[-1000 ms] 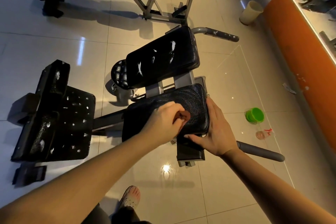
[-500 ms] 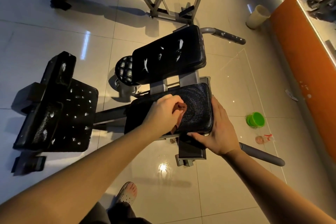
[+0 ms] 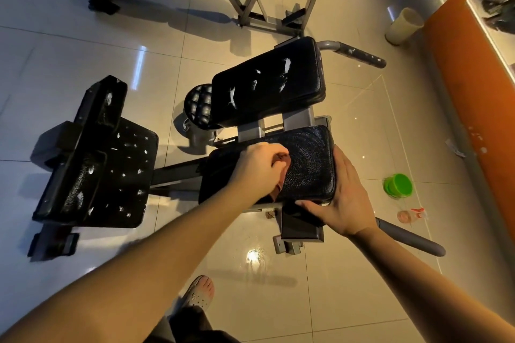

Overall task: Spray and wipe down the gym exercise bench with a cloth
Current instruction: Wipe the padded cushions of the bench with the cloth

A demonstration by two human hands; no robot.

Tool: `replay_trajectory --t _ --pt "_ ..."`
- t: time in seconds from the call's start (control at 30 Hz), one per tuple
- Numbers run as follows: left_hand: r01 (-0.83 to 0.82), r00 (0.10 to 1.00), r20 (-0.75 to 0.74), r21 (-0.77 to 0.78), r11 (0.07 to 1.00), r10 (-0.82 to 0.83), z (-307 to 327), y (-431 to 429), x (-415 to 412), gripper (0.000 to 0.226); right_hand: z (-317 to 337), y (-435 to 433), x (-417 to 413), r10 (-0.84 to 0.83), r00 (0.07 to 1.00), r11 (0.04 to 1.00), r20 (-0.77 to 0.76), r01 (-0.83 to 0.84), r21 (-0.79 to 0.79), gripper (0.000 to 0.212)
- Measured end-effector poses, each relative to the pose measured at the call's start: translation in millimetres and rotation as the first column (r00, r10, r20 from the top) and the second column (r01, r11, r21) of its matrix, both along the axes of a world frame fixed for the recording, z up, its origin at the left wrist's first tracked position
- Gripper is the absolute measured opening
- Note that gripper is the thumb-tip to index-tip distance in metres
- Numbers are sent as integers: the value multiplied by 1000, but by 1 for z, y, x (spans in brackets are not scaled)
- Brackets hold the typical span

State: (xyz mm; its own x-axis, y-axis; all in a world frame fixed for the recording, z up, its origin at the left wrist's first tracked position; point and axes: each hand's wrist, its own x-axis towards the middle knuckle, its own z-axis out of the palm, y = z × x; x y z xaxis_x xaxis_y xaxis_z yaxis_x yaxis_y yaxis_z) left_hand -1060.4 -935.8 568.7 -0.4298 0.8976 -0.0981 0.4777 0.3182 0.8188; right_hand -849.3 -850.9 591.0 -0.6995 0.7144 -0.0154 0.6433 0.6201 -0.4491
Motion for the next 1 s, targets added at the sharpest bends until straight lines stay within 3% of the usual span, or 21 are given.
replay_trajectory --t 0.1,0.3,0.43,0.5,0.6,0.67,0.83,0.87,1.0 --pt "-6 999 -32 -1 1000 6 -12 -19 -16 24 3 -1 0 -6 1000 1000 -19 5 -30 130" --pt "-268 962 -49 -361 893 268 -71 -62 -81 20 3 -1 -2 4 999 999 -42 -6 -37 129" --pt "-223 971 61 -134 966 233 -28 -3 -42 23 2 0 -2 6 999 1000 -40 -7 -29 129" --pt "-135 985 101 -26 991 137 -1 22 -14 24 3 0 -4 25 998 1000 -54 -25 -16 127" --pt "50 998 36 50 997 -51 12 16 4 24 4 1 -6 45 996 999 -81 -46 -2 123" --pt "49 999 21 26 998 -50 -5 -3 -14 23 2 2 -6 45 997 999 -62 -44 7 126" --pt "-228 973 -44 -315 921 226 -62 -49 -83 16 0 1 -3 32 998 999 -53 -32 -7 128" --pt "-239 971 -64 -317 918 231 -64 -45 -85 17 0 1 -2 22 999 1000 -47 -23 -12 128" --pt "-175 984 16 -80 981 176 -26 11 -49 18 1 -1 -1 8 999 1000 -33 -8 -12 128"
